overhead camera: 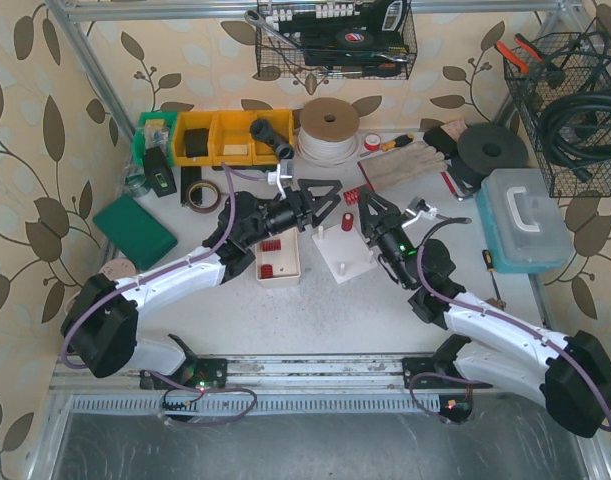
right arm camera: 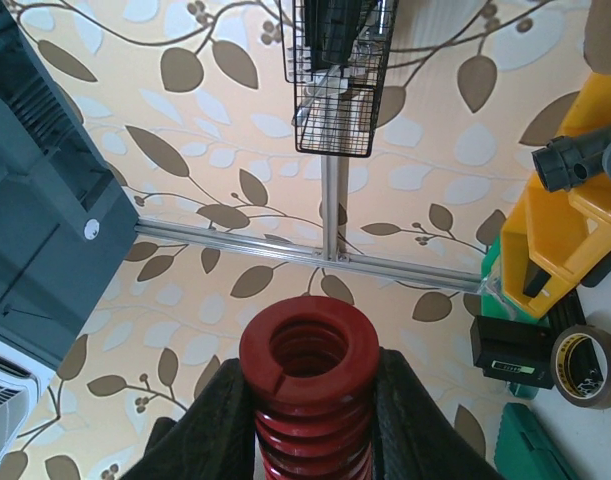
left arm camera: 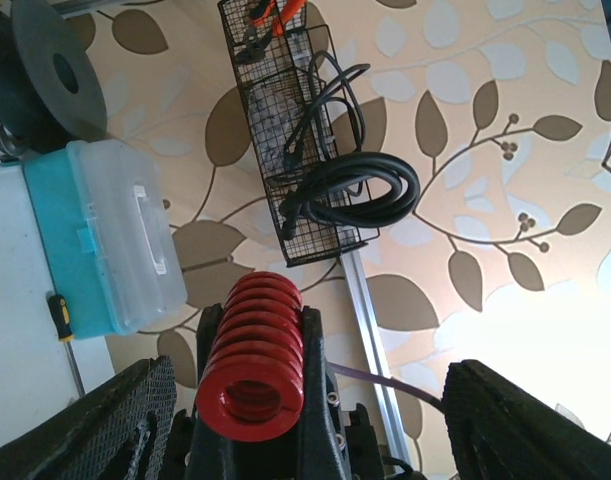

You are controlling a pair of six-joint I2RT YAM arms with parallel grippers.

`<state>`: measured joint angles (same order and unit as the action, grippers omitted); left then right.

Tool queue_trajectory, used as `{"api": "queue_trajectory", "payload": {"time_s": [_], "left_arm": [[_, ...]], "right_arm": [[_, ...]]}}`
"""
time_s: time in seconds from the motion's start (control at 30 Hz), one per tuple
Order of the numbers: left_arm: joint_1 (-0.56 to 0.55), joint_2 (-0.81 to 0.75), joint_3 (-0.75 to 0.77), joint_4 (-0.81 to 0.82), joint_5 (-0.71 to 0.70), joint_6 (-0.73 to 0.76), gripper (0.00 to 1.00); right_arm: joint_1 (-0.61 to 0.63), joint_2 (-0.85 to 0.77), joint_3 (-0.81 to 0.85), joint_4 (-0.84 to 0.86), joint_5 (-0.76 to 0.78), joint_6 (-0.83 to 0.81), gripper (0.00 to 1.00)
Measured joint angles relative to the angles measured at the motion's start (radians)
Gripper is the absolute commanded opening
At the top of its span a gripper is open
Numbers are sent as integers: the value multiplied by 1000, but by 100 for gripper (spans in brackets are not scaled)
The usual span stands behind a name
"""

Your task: Install the large spring

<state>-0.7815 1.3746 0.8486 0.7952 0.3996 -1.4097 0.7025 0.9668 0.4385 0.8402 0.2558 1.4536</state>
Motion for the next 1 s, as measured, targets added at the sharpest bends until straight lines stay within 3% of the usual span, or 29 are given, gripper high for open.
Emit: {"api": "queue_trajectory", "payload": {"time_s": [0.23, 1.0], "left_arm": [[-31, 15, 2, -13, 11, 22, 75], [-45, 30, 26, -77, 26, 76, 50]], "right_arm": [[0, -6, 0, -10, -3, -11, 0], [0, 15, 0, 7, -43, 1, 0]]}}
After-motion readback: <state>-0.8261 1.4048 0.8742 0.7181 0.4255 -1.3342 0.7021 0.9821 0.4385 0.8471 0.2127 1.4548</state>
